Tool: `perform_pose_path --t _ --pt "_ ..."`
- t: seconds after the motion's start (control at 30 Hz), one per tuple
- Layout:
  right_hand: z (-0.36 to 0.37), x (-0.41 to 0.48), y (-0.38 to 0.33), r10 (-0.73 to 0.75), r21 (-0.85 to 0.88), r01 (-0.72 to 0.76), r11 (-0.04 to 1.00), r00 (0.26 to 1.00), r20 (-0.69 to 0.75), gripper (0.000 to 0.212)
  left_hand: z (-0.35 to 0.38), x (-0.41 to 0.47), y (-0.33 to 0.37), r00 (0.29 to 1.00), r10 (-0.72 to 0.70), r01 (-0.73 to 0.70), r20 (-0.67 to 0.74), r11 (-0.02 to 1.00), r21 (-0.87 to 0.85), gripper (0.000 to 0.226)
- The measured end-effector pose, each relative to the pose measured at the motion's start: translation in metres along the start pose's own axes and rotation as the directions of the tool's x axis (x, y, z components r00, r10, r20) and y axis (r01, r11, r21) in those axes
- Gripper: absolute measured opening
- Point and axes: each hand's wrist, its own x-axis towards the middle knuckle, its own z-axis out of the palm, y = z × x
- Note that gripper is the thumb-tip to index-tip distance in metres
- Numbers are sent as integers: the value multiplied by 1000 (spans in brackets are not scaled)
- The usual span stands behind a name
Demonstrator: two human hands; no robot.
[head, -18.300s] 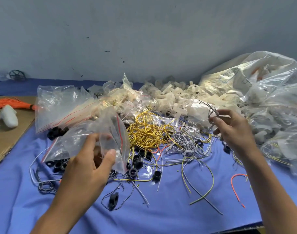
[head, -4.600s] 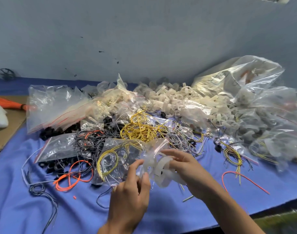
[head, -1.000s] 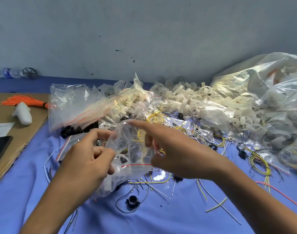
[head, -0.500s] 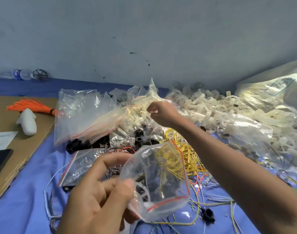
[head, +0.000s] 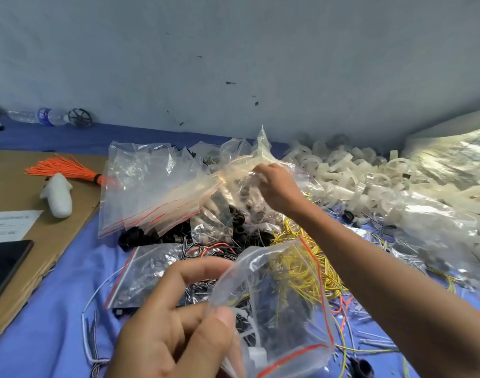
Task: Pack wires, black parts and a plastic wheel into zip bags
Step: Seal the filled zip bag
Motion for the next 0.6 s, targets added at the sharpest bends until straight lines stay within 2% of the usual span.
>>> perform_pose_path --t 0.03,0.07,0.13,0.2,0.27,0.37,0.43,0.5,0.6 --pt "-15 -8 2 60 178 -62 982 998 17 29 1 -2 -1 1000 13 -13 9 1000 7 34" --pt "-31 -19 3 112 372 -118 921 993 38 29 1 -4 -2 1000 24 -25 14 1000 18 30" --pt "-64 -47 3 201 711 -208 672 975 95 24 2 -8 -6 998 62 -64 28 996 64 30" --pt "-94 -80 1 228 882 -235 408 962 150 20 5 -12 -7 993 113 -117 45 989 96 32" --pt "-118 -116 0 216 943 -204 264 965 148 23 7 -16 -8 985 156 -164 73 980 115 31" --pt "-149 -166 -10 228 977 -135 165 969 95 26 11 -22 -13 978 172 -192 120 965 177 31" --pt "-168 -194 -21 239 986 -88 142 969 52 24 13 -25 -17 977 173 -195 125 960 202 32" --pt "-184 -216 -36 233 989 -35 146 973 1 20 17 -29 -19 977 176 -200 124 954 221 30" --pt "-196 -239 -65 197 978 39 204 977 -80 23 23 -31 -23 978 179 -200 104 949 242 29"
